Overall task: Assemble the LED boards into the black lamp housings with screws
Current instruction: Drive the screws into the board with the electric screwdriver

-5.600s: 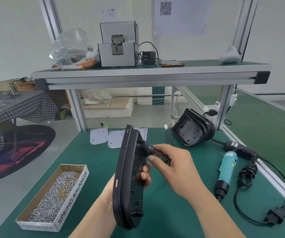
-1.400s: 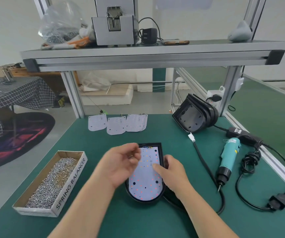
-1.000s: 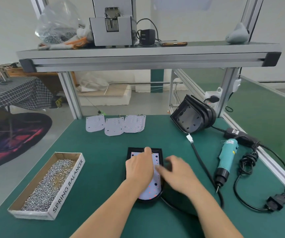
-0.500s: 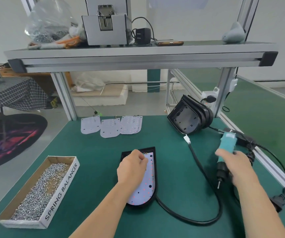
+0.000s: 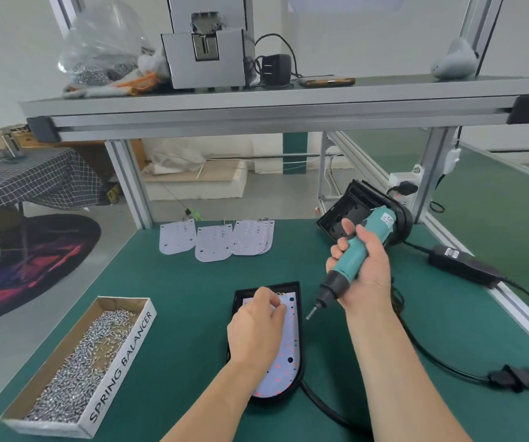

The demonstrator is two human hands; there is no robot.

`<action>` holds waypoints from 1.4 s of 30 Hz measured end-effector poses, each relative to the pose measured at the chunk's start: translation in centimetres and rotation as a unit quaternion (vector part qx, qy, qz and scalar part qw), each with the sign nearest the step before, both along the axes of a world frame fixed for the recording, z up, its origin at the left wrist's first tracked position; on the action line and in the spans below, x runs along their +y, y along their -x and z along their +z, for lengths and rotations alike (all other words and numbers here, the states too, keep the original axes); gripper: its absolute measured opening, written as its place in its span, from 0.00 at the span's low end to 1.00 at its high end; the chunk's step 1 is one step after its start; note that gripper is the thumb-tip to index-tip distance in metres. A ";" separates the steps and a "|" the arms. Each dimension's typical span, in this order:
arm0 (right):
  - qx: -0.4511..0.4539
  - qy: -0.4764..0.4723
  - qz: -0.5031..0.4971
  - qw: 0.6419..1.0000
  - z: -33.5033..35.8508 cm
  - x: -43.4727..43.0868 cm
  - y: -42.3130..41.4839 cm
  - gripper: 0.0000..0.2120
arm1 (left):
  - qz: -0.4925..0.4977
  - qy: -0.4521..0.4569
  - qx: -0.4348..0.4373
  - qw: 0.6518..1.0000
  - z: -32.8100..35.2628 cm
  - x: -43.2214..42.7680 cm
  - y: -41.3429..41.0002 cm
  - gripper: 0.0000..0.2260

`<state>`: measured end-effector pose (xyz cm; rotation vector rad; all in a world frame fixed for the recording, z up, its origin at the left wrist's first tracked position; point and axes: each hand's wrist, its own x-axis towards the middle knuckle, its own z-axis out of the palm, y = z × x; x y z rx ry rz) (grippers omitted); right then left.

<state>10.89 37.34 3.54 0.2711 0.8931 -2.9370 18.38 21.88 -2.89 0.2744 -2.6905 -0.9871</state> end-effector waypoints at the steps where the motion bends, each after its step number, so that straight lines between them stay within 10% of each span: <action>1: -0.008 -0.017 -0.027 0.999 0.0 -0.7 0.3 0.08 | 0.000 0.001 0.001 1.000 -0.1 -0.1 0.1 0.04; 10: 0.042 -0.142 -0.251 0.956 0.2 -3.5 1.2 0.09 | 0.004 0.001 -0.001 1.000 -0.5 -0.2 0.3 0.05; 26: 0.074 -0.225 -0.248 0.939 -0.3 -4.8 0.8 0.08 | 0.002 0.008 -0.013 1.000 -0.8 -0.3 0.6 0.06; 35: 0.232 -0.415 -0.250 0.844 0.3 -6.3 -0.7 0.13 | -0.037 0.175 -0.029 0.983 -0.4 1.1 0.9 0.06; 42: 0.238 -0.413 -0.254 0.842 0.4 -6.0 -0.4 0.13 | -0.036 0.143 -0.009 0.989 -0.8 0.8 1.0 0.07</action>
